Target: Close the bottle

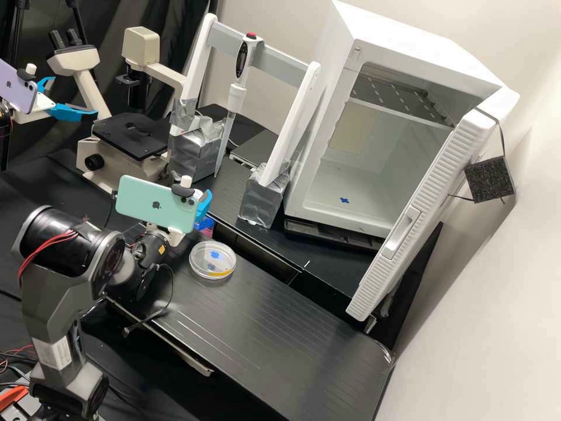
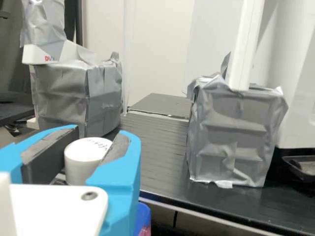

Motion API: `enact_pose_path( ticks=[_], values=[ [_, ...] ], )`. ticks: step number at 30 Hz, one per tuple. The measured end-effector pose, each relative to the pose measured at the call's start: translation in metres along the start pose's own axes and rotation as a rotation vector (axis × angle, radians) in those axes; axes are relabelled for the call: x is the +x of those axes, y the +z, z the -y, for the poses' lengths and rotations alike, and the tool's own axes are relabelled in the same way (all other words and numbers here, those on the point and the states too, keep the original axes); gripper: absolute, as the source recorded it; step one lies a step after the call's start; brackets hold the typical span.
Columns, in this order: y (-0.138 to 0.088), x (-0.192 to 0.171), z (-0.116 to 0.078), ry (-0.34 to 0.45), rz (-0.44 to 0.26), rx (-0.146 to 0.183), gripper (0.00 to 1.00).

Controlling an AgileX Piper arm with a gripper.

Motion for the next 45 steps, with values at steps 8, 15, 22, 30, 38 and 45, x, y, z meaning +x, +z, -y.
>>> enact_pose_path(
  ticks=[8,15,22,30,38,45],
  values=[
    [0.001,0.002,0.006,-0.020,0.007,-0.018,0.00],
    [0.005,0.002,0.004,-0.009,0.022,-0.018,0.00],
    [0.008,0.002,0.000,0.005,0.034,-0.019,0.00],
    [0.009,0.000,-0.001,0.002,0.030,-0.021,0.00],
    [0.010,-0.007,0.002,-0.014,0.034,-0.011,0.00],
    [0.011,-0.011,0.001,-0.002,0.023,0.015,0.00]
  ],
)
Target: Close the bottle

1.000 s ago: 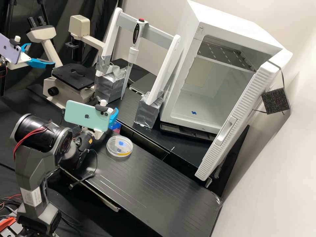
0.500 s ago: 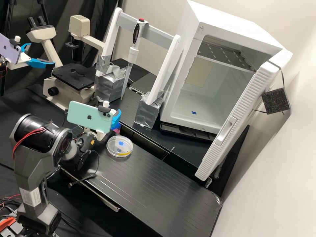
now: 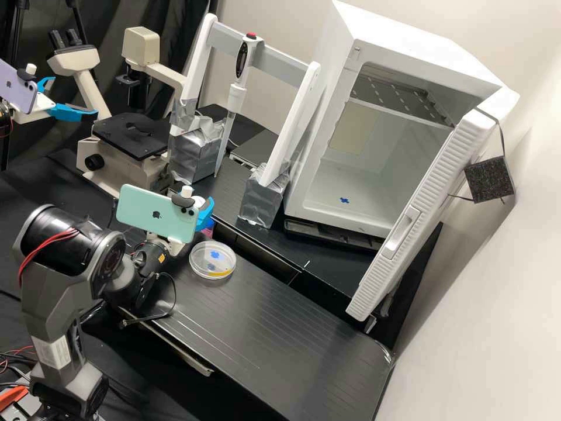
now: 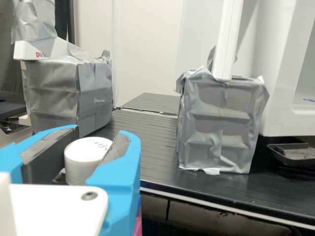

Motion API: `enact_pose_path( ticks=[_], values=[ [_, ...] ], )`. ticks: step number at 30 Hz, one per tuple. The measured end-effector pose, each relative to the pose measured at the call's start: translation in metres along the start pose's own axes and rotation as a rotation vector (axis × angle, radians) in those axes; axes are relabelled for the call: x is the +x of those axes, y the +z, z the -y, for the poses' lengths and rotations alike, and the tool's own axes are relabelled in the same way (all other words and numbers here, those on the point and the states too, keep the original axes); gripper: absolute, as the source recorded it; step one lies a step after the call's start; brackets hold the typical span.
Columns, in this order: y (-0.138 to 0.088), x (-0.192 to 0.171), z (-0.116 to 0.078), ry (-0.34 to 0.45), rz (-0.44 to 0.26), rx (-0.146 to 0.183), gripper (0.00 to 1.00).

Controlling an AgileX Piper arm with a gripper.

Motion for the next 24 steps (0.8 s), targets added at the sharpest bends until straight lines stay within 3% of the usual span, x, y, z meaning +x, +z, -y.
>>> enact_pose_path(
  ticks=[7,24],
  values=[
    [0.004,0.002,0.002,-0.018,0.003,0.000,0.00],
    [-0.003,0.009,-0.009,-0.062,-0.046,0.063,0.00]
  ],
)
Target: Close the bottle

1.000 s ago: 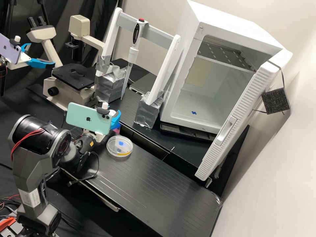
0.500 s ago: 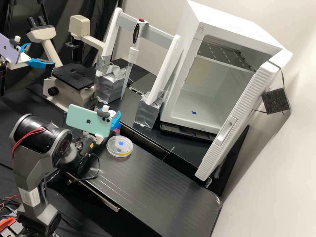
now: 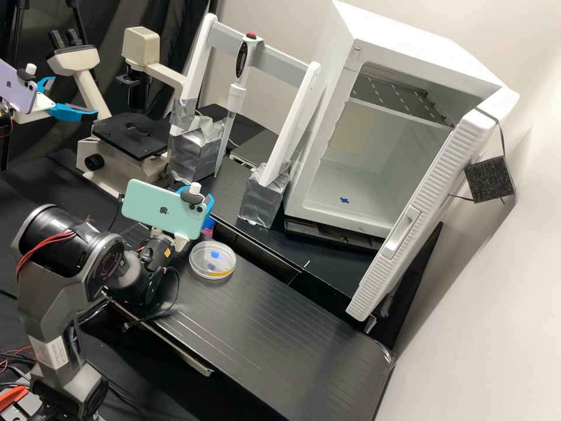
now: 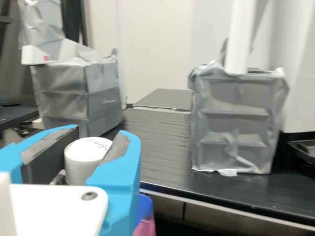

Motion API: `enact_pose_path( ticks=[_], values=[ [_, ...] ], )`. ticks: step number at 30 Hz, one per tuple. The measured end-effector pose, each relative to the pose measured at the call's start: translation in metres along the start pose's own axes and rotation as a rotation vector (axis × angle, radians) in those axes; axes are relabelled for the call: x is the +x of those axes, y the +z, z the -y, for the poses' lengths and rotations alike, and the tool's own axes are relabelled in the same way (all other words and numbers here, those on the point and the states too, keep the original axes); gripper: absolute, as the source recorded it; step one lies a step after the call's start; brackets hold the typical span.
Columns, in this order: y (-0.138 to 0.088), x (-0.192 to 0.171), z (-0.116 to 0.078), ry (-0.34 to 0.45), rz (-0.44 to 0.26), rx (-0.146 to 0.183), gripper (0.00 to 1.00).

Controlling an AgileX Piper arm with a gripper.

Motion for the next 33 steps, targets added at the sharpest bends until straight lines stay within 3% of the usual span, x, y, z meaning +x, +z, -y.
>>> enact_pose_path(
  ticks=[4,12,24,33],
  values=[
    [-0.003,0.001,0.002,-0.041,-0.023,-0.010,0.00],
    [-0.003,0.002,0.002,-0.043,-0.023,-0.012,0.00],
    [-0.002,-0.003,-0.012,0.013,-0.010,-0.022,0.00],
    [-0.002,-0.002,-0.010,0.005,-0.008,-0.018,0.00]
  ],
)
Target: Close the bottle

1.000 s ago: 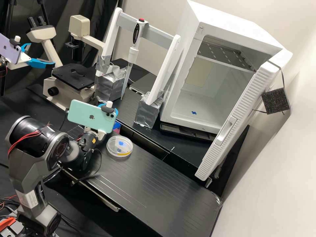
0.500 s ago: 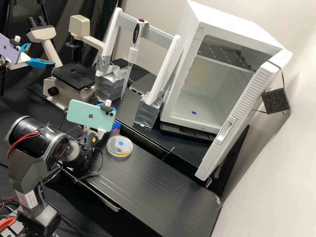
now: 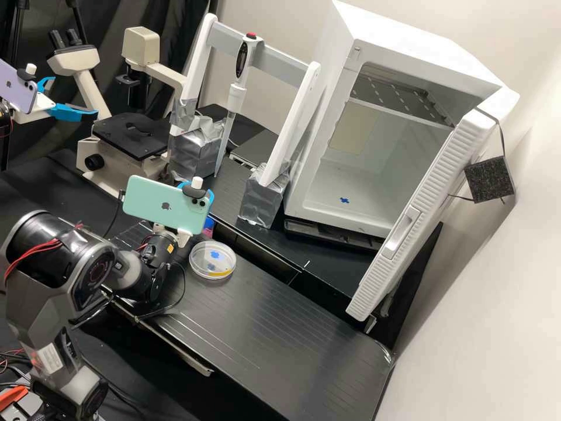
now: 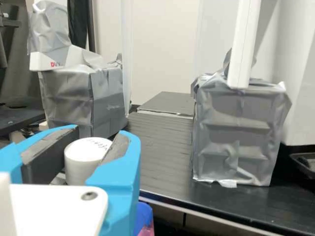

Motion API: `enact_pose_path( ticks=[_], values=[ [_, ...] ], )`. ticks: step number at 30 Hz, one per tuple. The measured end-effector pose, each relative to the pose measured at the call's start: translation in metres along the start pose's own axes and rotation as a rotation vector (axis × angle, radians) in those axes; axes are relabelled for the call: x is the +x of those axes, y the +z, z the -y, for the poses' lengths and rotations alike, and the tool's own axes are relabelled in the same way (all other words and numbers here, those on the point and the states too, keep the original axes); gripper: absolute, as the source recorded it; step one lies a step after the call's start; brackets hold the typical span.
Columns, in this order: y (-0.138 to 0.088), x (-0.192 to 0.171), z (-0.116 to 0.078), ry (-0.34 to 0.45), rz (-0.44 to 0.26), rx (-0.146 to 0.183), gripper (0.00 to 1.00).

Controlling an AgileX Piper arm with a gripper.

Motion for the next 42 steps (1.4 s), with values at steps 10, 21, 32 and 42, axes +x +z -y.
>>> enact_pose_path(
  ticks=[10,21,32,42],
  values=[
    [0.001,0.007,0.007,-0.035,0.007,-0.004,0.00],
    [0.006,0.007,0.005,-0.026,0.026,-0.003,0.00],
    [0.014,0.004,-0.005,0.011,0.047,-0.014,0.00],
    [0.008,-0.002,-0.001,-0.007,0.024,-0.016,0.00]
  ],
)
